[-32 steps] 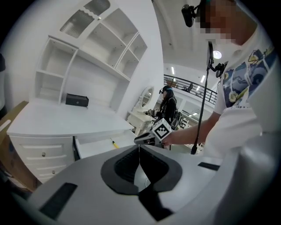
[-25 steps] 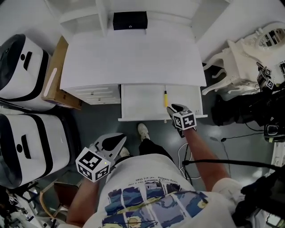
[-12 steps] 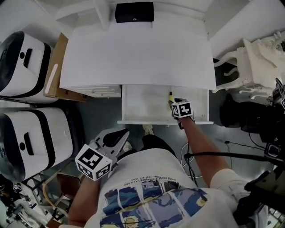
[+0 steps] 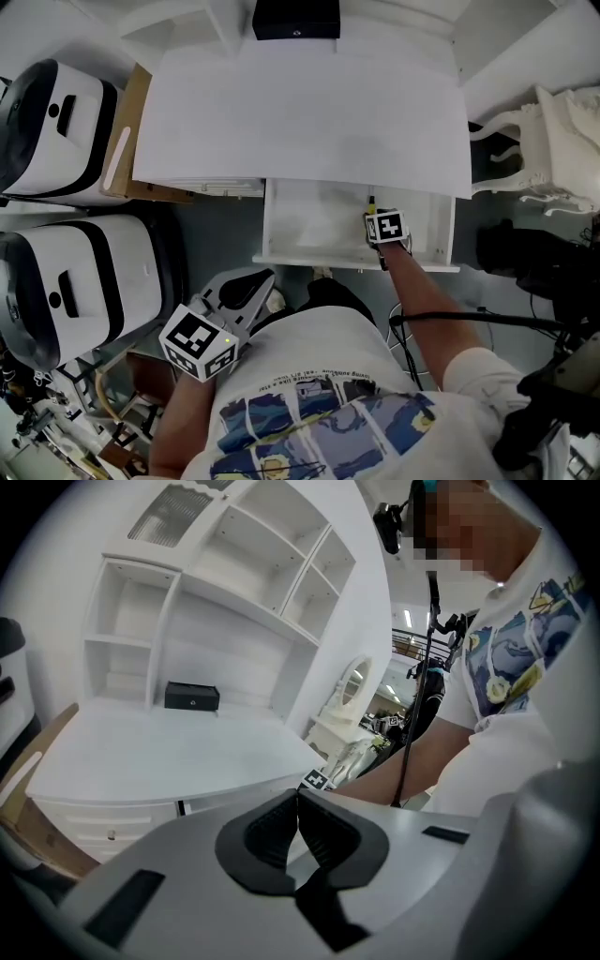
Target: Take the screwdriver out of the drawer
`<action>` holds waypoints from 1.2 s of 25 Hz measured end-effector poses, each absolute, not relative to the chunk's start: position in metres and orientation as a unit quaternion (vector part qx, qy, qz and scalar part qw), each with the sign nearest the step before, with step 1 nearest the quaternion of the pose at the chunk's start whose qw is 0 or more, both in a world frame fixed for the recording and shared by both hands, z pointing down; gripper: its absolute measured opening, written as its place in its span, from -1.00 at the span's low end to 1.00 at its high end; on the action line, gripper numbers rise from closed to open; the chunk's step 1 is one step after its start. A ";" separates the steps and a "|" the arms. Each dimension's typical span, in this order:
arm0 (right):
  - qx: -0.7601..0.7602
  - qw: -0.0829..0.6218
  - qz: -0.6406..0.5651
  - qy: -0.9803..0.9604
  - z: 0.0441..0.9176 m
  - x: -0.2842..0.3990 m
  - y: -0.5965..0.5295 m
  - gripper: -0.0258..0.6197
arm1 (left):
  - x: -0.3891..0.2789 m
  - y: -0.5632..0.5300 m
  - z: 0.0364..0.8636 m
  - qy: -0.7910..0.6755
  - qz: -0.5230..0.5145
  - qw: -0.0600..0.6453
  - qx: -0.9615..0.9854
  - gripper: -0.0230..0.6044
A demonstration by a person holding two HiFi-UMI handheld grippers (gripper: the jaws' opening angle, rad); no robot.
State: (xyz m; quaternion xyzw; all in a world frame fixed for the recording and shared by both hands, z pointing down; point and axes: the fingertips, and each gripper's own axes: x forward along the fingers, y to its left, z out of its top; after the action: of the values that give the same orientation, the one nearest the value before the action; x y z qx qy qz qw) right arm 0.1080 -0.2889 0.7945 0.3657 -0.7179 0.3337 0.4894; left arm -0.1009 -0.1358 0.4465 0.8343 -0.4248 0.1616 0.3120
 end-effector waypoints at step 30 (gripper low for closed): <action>0.326 0.549 0.273 -0.720 0.792 0.097 -0.286 -0.63 | -0.121 -0.124 0.448 -0.431 0.151 0.308 0.835 -0.88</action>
State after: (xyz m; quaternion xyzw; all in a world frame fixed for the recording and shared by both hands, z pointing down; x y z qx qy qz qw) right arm 0.0969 -0.2864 0.7918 0.3258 -0.7198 0.2726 0.5491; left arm -0.1207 -0.1245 0.4481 0.8346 -0.4310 0.1505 0.3083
